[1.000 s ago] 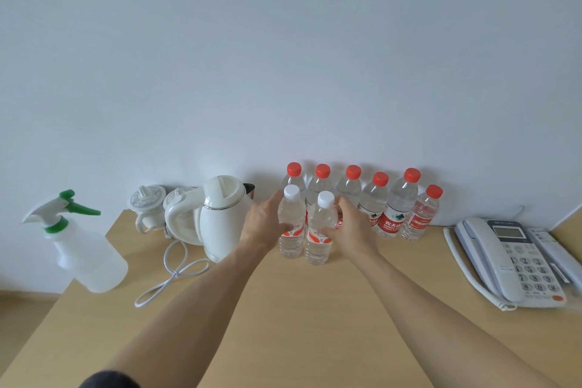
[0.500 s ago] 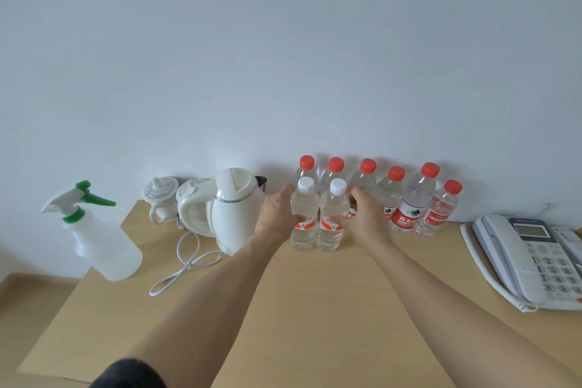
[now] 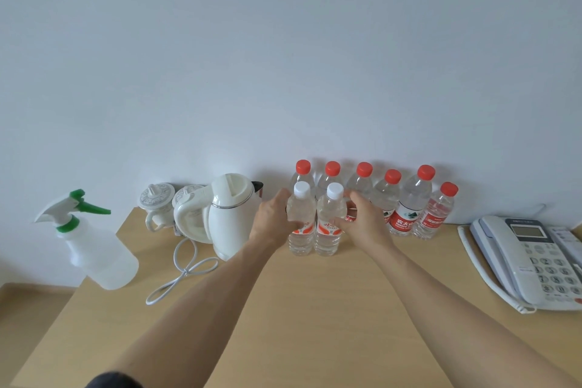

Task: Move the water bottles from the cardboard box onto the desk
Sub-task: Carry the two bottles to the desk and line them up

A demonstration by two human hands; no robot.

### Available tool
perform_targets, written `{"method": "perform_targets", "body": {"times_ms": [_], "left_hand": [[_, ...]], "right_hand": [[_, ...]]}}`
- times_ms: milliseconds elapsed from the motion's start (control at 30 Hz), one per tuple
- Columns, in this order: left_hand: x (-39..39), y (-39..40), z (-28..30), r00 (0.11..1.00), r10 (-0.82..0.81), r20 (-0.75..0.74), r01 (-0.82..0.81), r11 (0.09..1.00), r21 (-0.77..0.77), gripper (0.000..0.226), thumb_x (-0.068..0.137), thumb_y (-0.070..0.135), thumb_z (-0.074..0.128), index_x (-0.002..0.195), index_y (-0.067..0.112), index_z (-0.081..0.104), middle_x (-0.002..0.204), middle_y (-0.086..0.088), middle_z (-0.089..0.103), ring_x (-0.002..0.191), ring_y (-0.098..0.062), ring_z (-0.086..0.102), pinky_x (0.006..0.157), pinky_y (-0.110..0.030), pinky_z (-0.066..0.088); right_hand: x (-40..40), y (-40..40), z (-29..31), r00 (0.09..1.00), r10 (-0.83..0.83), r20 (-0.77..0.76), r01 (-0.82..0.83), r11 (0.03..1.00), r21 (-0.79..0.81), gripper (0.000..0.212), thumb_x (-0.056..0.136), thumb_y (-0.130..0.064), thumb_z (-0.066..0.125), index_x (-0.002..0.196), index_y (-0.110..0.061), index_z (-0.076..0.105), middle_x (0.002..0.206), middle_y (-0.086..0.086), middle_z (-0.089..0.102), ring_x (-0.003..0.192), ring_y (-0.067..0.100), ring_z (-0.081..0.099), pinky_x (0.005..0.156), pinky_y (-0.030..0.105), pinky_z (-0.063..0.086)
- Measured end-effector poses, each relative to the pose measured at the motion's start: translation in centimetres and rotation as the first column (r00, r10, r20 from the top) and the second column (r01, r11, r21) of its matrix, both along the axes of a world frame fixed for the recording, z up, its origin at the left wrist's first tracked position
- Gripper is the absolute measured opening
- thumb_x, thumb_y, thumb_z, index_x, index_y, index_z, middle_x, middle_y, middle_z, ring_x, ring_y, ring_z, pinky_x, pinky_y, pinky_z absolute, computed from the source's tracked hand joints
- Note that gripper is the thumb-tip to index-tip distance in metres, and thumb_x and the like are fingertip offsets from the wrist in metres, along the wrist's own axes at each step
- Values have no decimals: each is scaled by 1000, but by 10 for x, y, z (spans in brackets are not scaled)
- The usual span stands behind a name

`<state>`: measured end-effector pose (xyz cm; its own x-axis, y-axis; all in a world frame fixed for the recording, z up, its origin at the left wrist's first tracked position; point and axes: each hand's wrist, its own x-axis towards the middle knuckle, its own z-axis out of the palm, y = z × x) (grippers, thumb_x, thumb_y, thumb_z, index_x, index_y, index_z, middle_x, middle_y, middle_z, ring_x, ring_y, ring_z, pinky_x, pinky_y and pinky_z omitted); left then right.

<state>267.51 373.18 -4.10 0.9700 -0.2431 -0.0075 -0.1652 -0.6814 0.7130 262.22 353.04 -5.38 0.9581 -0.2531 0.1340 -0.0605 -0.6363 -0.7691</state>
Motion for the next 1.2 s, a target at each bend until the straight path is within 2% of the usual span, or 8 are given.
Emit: {"method": "perform_targets", "body": {"times_ms": [133,233,367,567,800,967,1200], "left_hand": [[-3,3,0,1000,-11,6,11,999,37,60,72,21,87,122,21,53,86,-6,70,86,-23,66,80,-44,57],[-2,2,3,1000,-9,-8,10,999,54,59,74,19,86,123,18,55,90,-7,70,87,-24,67,81,-43,57],[1,-1,8,1000,-12,-18,14,996,89,54,77,18,85,120,15,54,96,-10,69,92,-28,66,82,-45,56],[2,-1,9,1000,-14,-9,15,993,116,51,78,18,84,118,12,52,97,-12,68,92,-30,65,81,-46,55],[2,-2,14,999,-26,22,23,990,139,50,79,22,83,115,11,51,94,-12,66,88,-30,64,75,-42,55],[1,1,11,999,-36,16,34,991,129,48,79,20,84,113,12,51,90,-12,67,87,-30,65,77,-44,56],[-1,3,8,999,-31,25,28,990,135,48,78,20,84,114,13,53,84,-11,68,82,-30,65,75,-45,56]], "right_hand": [[1,1,1,1000,-9,-5,9,1000,-9,50,78,-25,87,120,-21,61,98,-8,67,95,16,65,72,18,44],[1,0,3,1000,-6,-12,6,1000,1,51,78,-25,87,121,-21,60,96,-15,63,94,11,62,70,7,40],[1,-1,3,999,10,-30,-9,1000,16,50,79,-24,86,121,-24,60,99,-12,65,97,14,66,81,27,50],[2,-1,4,999,27,-45,-25,999,34,52,79,-17,85,123,-23,58,106,-7,68,103,17,67,91,37,54],[1,0,5,999,13,-48,-11,999,48,53,78,-17,86,124,-25,59,101,-10,67,101,15,67,87,32,54],[3,1,4,998,-3,-68,5,999,40,54,78,-14,85,124,-25,58,104,-7,68,102,17,67,90,36,54],[1,5,6,995,-24,-99,28,999,40,56,79,-20,85,127,-28,57,100,-13,63,98,11,64,73,21,44]]}}
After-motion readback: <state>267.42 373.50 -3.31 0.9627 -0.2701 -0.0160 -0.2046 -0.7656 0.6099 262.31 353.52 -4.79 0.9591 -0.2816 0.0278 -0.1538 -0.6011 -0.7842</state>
